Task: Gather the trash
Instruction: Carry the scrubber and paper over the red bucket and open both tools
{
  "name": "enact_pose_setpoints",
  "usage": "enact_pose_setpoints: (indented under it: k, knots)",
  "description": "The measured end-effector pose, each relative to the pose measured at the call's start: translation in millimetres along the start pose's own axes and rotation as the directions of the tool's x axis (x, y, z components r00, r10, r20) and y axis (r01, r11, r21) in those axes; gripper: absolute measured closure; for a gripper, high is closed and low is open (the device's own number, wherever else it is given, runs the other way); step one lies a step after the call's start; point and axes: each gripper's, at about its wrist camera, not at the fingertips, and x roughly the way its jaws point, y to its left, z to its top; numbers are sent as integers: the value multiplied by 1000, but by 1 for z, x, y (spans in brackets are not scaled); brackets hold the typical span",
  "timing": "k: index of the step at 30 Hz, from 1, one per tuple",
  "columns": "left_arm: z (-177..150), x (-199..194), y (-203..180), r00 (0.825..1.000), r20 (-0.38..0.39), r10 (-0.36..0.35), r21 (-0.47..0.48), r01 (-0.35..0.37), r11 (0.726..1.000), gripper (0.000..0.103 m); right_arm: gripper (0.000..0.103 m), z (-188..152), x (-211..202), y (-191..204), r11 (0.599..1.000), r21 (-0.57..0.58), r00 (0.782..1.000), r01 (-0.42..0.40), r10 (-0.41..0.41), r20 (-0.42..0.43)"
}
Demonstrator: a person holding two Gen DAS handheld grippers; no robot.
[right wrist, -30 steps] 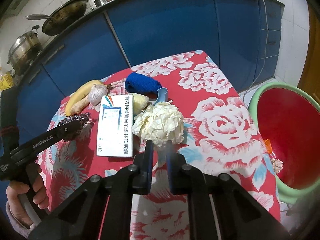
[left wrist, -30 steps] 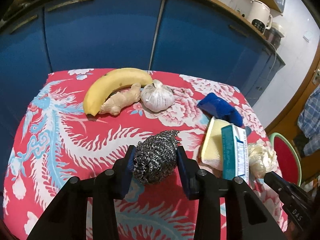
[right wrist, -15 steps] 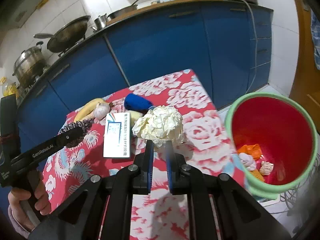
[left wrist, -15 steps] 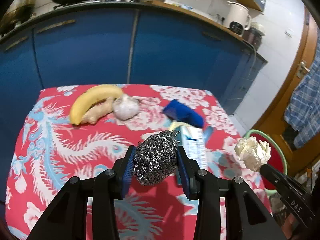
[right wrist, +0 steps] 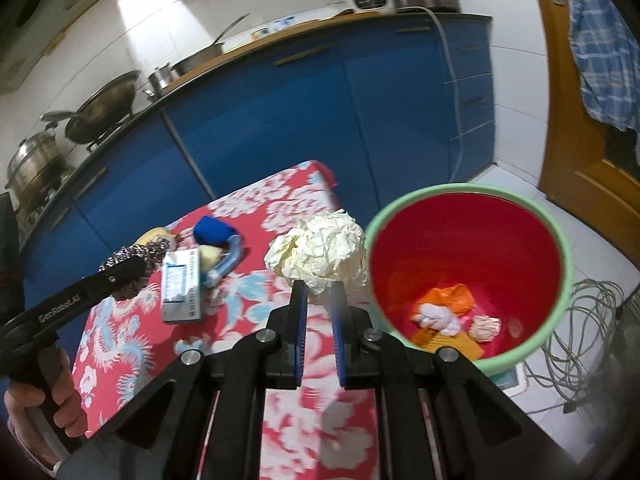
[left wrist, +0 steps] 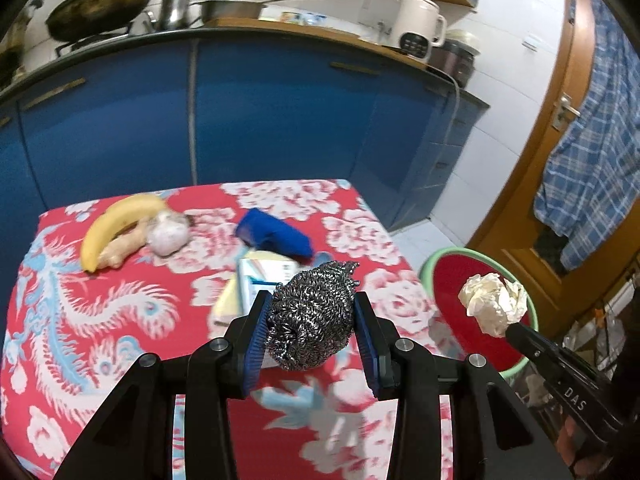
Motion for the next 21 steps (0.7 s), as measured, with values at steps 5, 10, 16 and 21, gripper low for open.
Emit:
enact_pose_setpoints:
  k: [5,10,16,21]
  knots:
    - [-1,6,-26,999,-16,-29,41,29,999,62,89,0,-5,-29,998,48,999,38,-38,2]
    - [-3,14,-53,998,-35,-55,84,58,995,62,88,-2,-7,-51,994,84,997,72,-72,-2]
    - [-5,26,-83,995,-59,-78,137,85,987,62,88,-4,-7,-74,986,125,994,106,-107,-1]
    - [-7,36,-101,992,-77,-95,164,107,981,61,88,-4,-10,-91,981,154,993,120,-121,2]
